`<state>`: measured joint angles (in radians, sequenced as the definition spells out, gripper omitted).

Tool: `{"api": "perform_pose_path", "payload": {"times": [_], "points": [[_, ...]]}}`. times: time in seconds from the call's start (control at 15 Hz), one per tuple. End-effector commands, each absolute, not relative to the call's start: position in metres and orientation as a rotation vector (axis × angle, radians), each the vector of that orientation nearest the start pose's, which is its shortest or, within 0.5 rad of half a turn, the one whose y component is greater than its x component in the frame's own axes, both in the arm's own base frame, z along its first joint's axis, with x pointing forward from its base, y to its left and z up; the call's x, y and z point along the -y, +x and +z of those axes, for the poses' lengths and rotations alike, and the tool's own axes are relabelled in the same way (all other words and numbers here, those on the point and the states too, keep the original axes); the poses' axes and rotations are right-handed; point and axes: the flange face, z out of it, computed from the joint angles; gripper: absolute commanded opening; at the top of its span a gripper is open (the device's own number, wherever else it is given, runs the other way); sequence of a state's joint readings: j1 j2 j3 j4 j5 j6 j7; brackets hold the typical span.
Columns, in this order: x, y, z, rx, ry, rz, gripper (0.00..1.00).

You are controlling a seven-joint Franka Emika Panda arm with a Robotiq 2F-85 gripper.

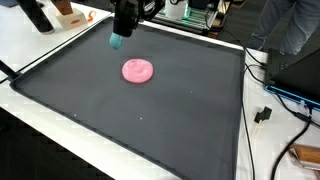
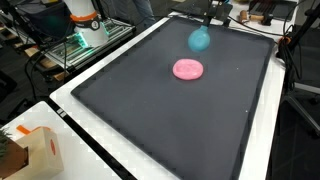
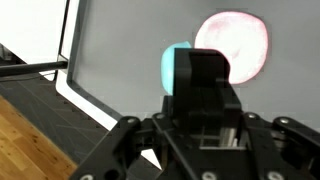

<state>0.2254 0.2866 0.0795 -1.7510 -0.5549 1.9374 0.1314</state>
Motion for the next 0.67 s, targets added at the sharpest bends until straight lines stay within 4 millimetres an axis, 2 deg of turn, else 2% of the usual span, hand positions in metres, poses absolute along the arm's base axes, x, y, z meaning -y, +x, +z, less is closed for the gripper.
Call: {"api": "perform_pose_path", "payload": {"times": [0.0, 0.27, 0.6], "points": [[-0.170, 0.617, 0.390, 0.611, -3.719, -0.007, 0.25], [-0.183, 0.618, 0.370, 0.447, -3.856, 0.018, 0.25], [-0.193, 0.619, 0.343, 0.250, -3.947, 0.083, 0.25]]}}
